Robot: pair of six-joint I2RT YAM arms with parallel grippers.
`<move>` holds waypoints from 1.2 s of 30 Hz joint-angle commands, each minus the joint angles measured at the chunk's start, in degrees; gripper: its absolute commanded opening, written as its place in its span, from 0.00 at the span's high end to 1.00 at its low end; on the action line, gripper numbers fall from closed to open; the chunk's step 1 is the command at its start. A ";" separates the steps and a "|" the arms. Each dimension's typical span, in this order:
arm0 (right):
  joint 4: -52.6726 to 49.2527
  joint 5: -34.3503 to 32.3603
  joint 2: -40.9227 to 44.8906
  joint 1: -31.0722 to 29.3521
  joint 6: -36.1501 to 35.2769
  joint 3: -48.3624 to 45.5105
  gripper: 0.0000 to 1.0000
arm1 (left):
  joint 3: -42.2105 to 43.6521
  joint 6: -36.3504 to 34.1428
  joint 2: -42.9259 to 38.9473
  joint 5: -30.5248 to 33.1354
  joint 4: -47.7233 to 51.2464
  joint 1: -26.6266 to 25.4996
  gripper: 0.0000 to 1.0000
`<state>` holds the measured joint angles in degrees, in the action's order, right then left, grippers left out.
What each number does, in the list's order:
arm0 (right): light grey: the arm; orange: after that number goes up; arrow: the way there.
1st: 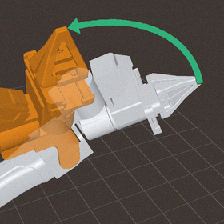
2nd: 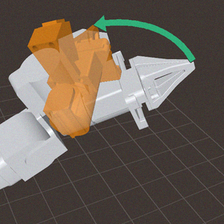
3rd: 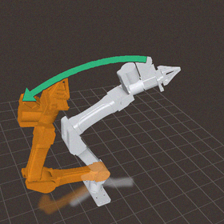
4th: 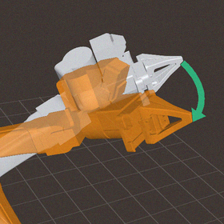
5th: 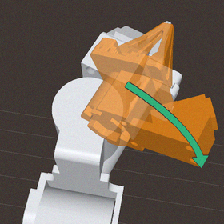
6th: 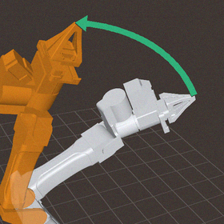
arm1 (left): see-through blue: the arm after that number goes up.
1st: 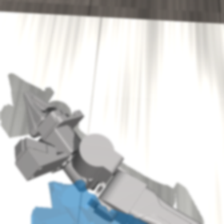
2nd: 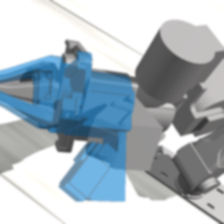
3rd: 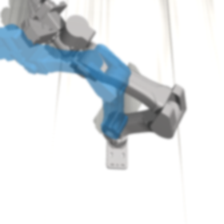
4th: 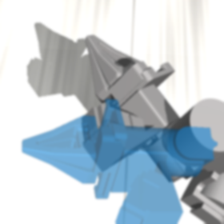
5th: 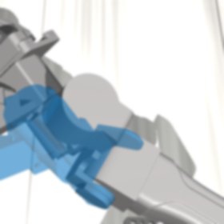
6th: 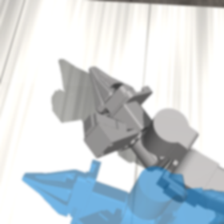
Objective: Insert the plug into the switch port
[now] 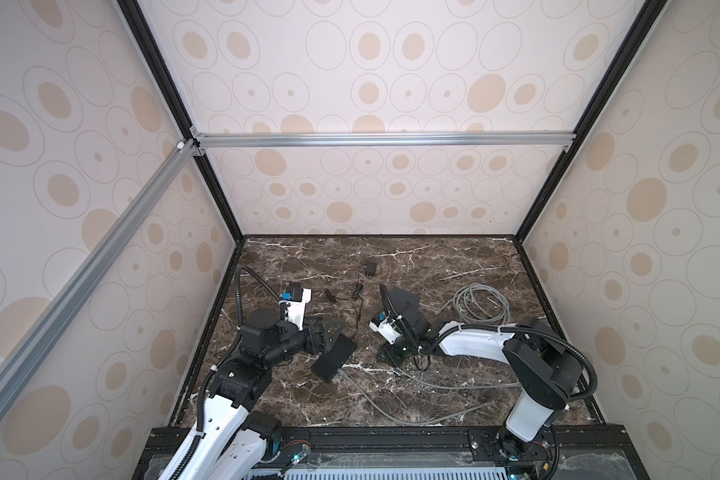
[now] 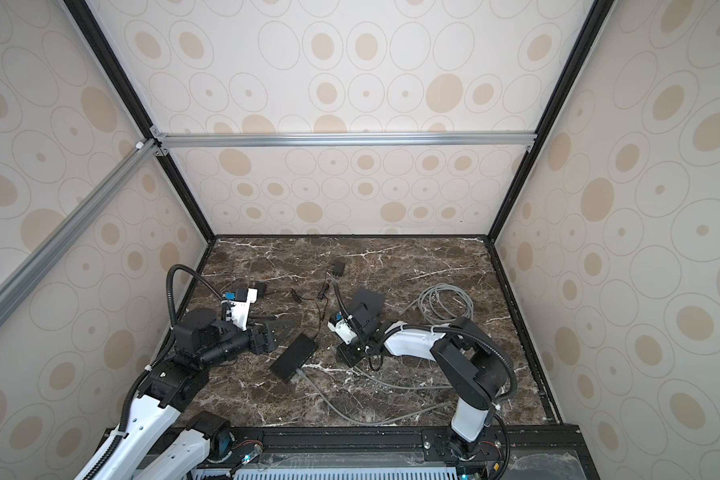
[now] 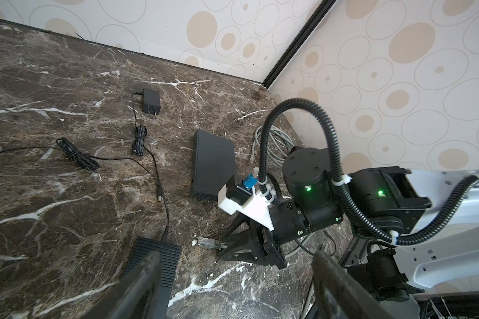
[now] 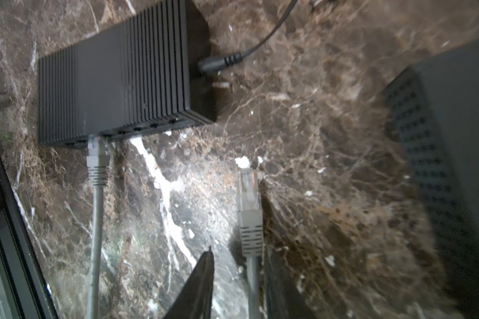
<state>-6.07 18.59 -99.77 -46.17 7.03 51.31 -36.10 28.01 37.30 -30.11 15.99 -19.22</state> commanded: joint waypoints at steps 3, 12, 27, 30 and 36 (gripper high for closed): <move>-1.20 2.24 -1.46 -0.12 -0.17 0.54 0.67 | 0.04 -0.85 -0.17 -0.30 0.18 0.43 0.15; -2.32 -0.20 -2.91 -0.39 -0.80 1.83 0.70 | -0.02 -0.85 0.24 -0.39 0.18 0.49 0.15; -4.83 -10.38 -1.82 -3.40 -2.72 2.48 0.91 | 0.01 -0.72 0.41 -0.04 0.28 0.46 0.15; -5.01 -11.09 -0.26 -3.50 -3.07 2.55 0.94 | -0.02 -0.76 0.41 -0.13 0.34 0.52 0.15; -7.09 -12.85 4.61 -3.51 -4.36 3.27 1.00 | -0.07 -0.71 0.40 -0.22 0.28 0.45 0.15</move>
<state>-10.63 7.73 -98.78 -49.45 4.05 53.95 -36.07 28.01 38.24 -30.11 15.99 -19.22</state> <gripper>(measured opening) 0.111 0.847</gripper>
